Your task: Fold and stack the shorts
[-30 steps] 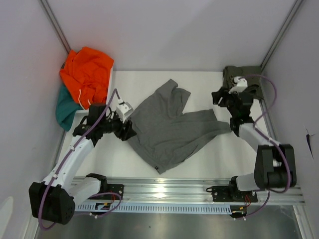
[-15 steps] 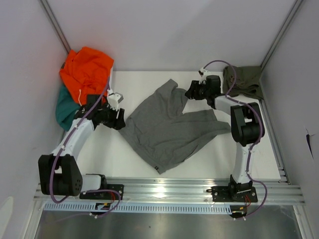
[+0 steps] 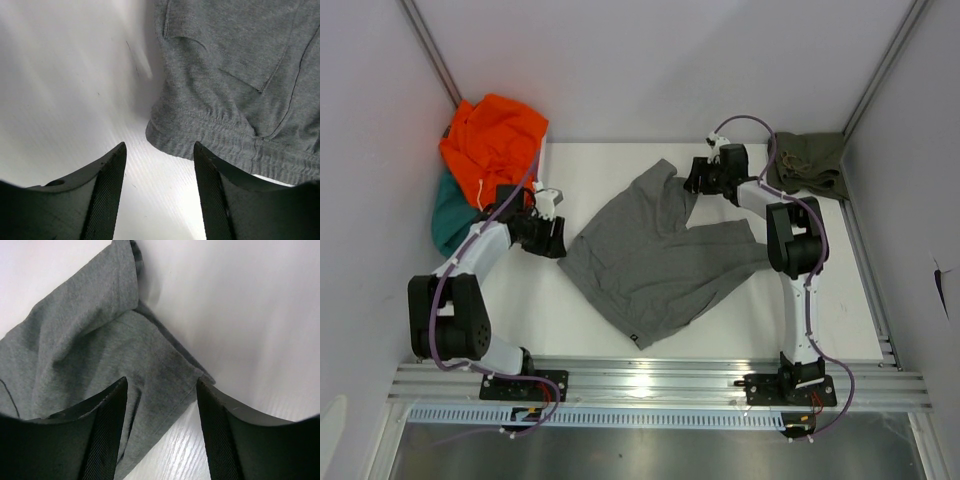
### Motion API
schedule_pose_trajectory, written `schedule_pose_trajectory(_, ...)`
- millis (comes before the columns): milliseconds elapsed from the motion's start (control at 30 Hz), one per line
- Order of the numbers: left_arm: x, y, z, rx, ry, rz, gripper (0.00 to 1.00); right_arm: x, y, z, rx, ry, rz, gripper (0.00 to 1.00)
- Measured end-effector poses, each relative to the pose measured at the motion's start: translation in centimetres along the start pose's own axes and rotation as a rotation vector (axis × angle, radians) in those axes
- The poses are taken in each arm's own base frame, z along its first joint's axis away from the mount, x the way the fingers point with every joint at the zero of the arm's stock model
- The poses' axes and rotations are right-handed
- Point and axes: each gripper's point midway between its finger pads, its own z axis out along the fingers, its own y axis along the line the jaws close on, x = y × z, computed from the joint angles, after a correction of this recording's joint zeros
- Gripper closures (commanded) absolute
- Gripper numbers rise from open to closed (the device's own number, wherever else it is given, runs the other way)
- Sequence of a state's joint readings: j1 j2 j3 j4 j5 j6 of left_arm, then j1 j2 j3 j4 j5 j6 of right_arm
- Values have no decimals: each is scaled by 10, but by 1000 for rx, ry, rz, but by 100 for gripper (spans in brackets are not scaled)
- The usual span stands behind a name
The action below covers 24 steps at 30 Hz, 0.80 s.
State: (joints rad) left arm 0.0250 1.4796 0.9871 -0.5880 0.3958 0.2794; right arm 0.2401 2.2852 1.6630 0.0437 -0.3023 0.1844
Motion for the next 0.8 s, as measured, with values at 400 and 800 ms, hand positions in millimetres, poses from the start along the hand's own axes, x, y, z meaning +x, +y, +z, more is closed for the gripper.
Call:
schedule_pose_trajectory(400, 7, 0, 7, 17, 34, -18, 50, -2, -9, 8, 53, 24, -88, 44)
schedule_pose_trajectory(800, 7, -3, 6, 36, 40, -24, 50, 7, -7, 18, 117, 113, -144, 100)
